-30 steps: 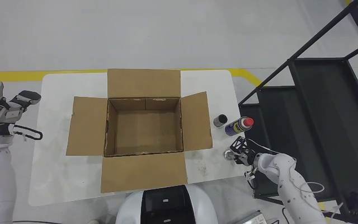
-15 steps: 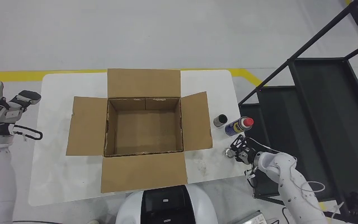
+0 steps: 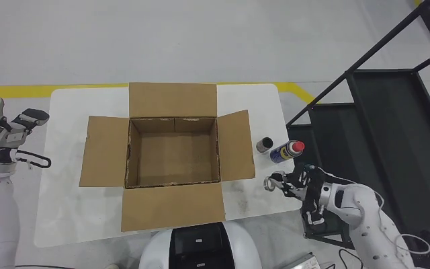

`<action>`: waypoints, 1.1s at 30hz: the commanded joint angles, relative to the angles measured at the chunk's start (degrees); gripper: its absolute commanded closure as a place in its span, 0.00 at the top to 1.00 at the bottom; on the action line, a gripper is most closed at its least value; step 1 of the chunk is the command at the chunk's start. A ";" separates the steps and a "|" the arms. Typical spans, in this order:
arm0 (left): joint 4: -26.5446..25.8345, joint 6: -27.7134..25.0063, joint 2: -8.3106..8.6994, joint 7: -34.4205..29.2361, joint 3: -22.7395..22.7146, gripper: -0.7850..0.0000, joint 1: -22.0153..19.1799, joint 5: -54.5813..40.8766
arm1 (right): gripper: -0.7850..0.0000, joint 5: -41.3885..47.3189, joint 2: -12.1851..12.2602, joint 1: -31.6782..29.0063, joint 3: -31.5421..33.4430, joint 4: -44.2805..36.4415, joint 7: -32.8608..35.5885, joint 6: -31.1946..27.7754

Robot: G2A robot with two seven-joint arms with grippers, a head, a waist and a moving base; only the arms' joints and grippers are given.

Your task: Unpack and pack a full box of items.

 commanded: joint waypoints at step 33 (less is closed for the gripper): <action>0.00 0.00 0.00 0.00 0.00 1.00 0.00 0.00 | 0.00 5.86 -5.24 42.43 -44.56 6.65 17.96 23.52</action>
